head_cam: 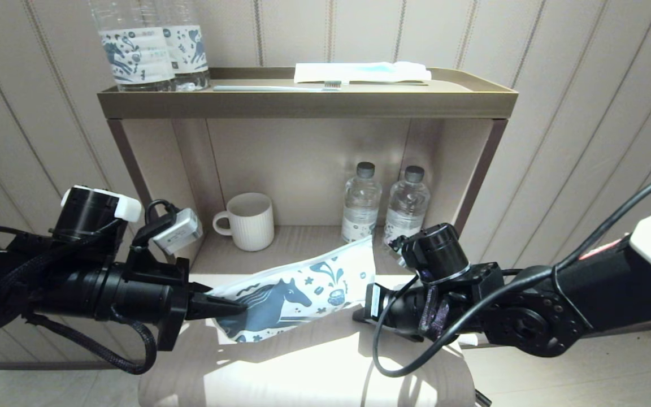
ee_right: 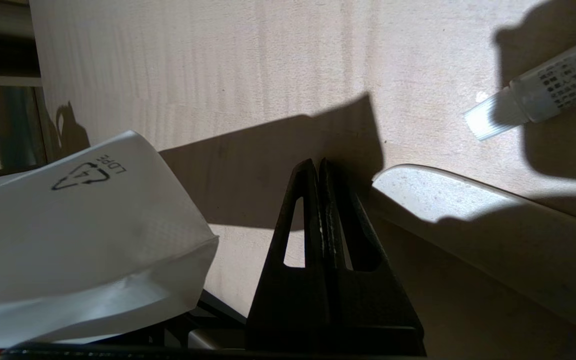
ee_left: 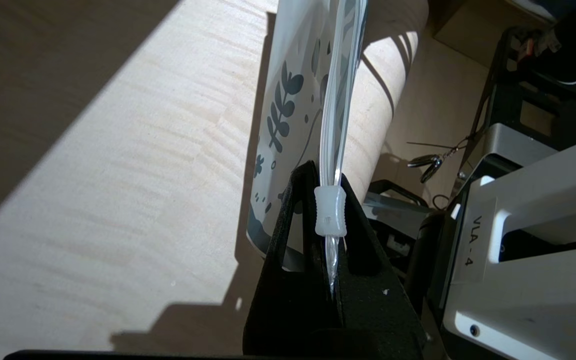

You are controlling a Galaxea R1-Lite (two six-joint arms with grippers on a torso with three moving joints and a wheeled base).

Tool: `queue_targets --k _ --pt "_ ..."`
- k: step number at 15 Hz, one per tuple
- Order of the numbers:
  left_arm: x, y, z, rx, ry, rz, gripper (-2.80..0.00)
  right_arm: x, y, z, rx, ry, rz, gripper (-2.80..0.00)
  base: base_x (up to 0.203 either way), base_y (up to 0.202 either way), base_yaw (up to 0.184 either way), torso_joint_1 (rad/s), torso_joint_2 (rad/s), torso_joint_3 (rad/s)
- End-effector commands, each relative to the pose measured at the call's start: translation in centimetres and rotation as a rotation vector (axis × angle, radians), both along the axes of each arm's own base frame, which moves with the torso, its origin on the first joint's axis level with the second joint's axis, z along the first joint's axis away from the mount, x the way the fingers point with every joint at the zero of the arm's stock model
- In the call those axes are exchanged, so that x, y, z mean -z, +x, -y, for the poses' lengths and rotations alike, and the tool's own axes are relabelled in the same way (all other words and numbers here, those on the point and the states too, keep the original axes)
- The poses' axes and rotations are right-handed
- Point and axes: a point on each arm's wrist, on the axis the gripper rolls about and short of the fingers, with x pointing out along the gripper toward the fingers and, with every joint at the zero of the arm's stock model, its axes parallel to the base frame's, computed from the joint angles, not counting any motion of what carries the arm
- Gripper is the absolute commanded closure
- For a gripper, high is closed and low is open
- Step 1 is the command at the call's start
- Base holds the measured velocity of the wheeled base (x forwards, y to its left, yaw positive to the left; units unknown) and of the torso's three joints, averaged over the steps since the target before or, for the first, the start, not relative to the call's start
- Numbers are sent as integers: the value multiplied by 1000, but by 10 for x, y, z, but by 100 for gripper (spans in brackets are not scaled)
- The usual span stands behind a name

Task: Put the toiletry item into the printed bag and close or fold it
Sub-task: Pick up the comb

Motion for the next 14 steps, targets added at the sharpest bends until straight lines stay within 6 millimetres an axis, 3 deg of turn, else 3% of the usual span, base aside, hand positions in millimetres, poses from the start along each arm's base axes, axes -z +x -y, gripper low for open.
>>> queue_targets --k 1,14 --pt "4 0 0 5 2 -11 0 3 0 2 6 -3 -12 0 0 0 0 0 0 0" --pt "5 -2 0 8 2 -12 0 4 -4 20 33 -23 -14 0 0 0 0 0 0 0"
